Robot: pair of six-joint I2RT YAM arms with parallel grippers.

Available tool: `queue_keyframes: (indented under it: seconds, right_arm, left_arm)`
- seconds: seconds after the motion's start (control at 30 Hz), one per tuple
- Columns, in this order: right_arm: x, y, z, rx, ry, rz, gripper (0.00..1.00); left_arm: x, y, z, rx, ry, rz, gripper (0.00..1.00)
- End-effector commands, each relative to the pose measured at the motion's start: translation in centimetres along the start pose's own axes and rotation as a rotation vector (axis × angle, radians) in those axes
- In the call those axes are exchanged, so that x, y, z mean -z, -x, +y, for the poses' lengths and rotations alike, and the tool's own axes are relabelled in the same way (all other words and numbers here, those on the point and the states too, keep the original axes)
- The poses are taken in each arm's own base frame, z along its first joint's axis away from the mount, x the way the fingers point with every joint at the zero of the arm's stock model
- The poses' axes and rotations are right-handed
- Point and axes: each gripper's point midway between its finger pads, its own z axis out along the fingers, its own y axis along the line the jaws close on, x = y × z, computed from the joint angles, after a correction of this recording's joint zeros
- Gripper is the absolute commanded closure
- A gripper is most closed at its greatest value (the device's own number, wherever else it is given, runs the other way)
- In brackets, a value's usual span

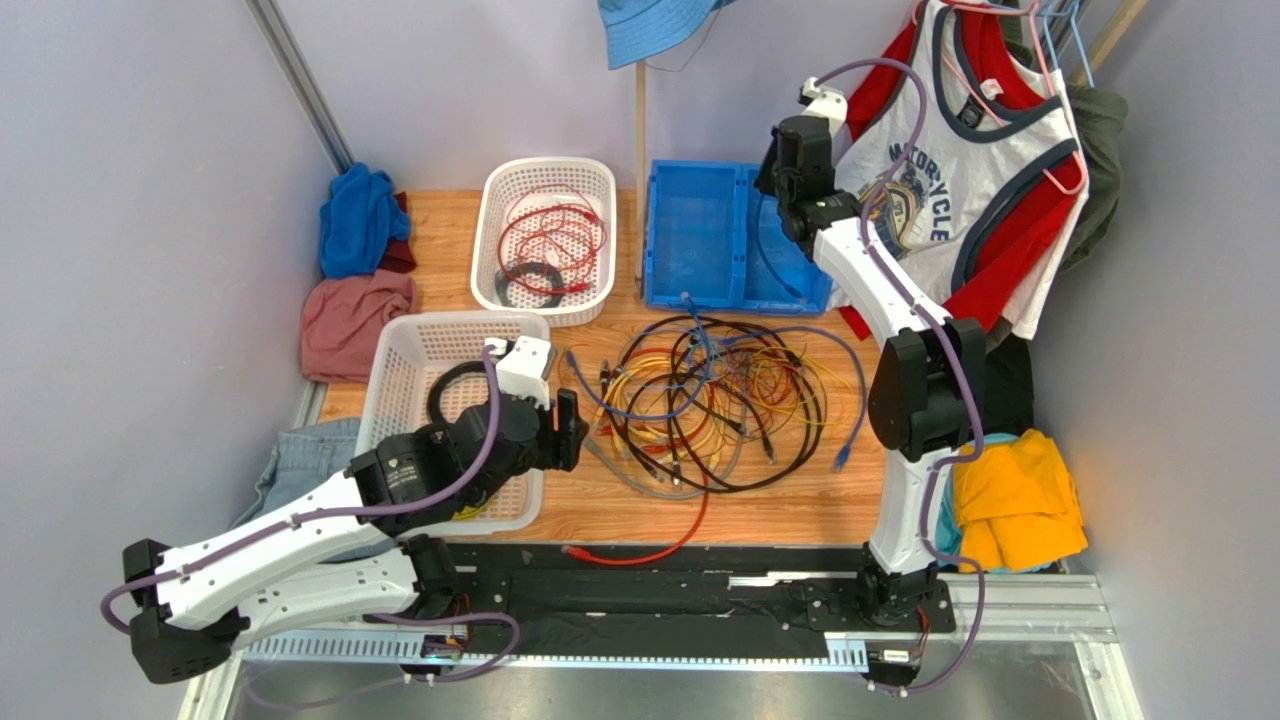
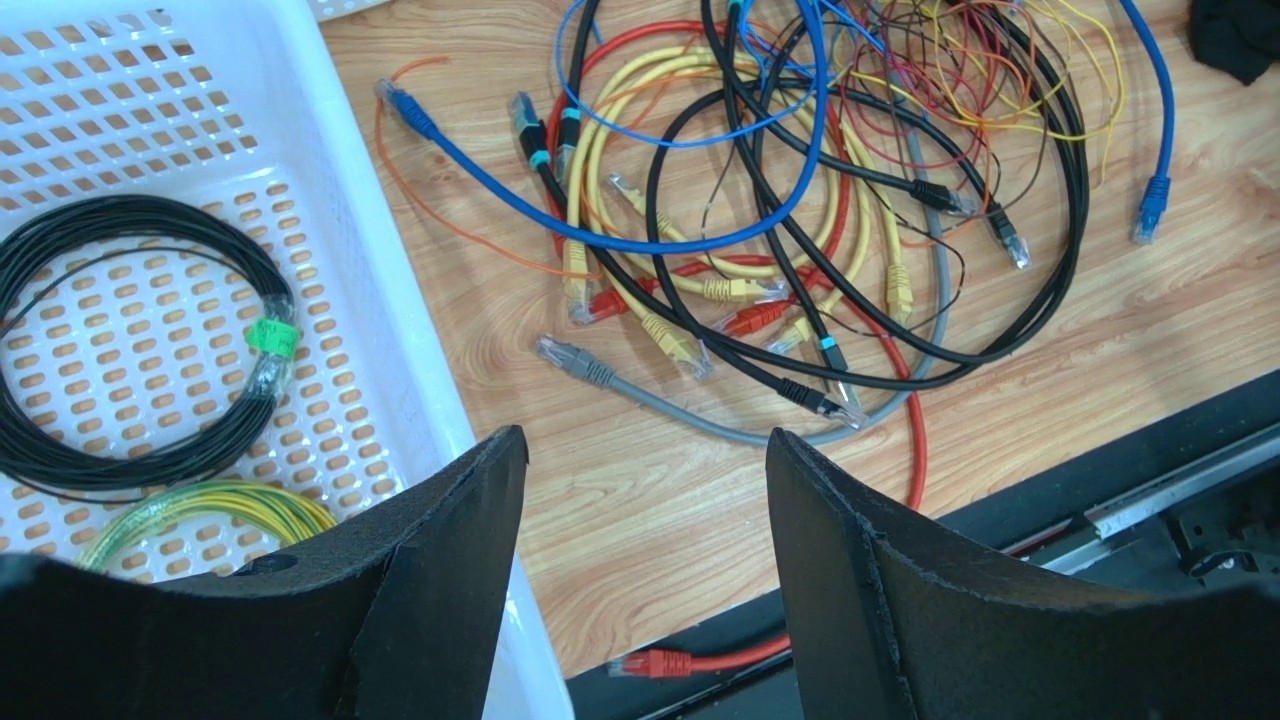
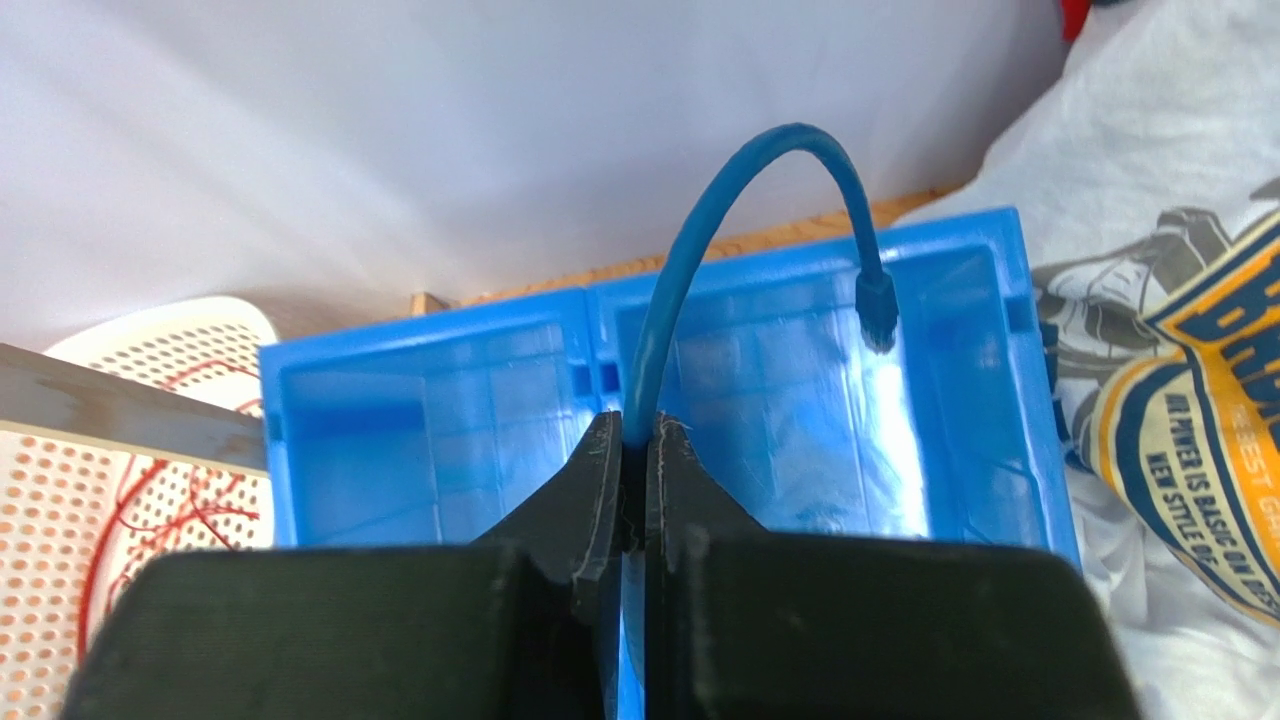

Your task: Untangle the cables

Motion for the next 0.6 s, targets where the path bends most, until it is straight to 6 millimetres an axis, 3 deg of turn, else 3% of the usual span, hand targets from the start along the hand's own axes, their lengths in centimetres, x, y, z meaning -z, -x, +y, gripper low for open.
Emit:
queue_keyframes:
  seconds: [0.0,0.13,0.27,0.3,0.57]
  right_arm:
    - [1.6,6.2,2.2,-0.033,0.073,-0.154,1.0]
    - [0.6,5.2,2.1,-0.003,0.07,-0.145,1.0]
    - [-0.8,2.0,1.1,0.004,0.045,-0.088,1.0]
    - [-1.2,0.4,0.6,0.005,0.037,-0.057,1.0]
    - [-3.0,-4.3,-0.9,0.014,-0.013,0.071,1.0]
  left_arm:
    - [0.4,1.9,-0.4,0.006,-0.009,-0.049,0.32]
    - [0.2,1.9,-0.5,0.003,-0.008,-0.049,0.32]
    - [0.0,1.6,-0.8,0.007,-0.011,-0.035,0.32]
    - [-0.1,1.5,-0.9,0.006,-0.012,-0.03,0.32]
    - [-0.6,0.7,-1.5,0.017,-0.028,0.003,0.32]
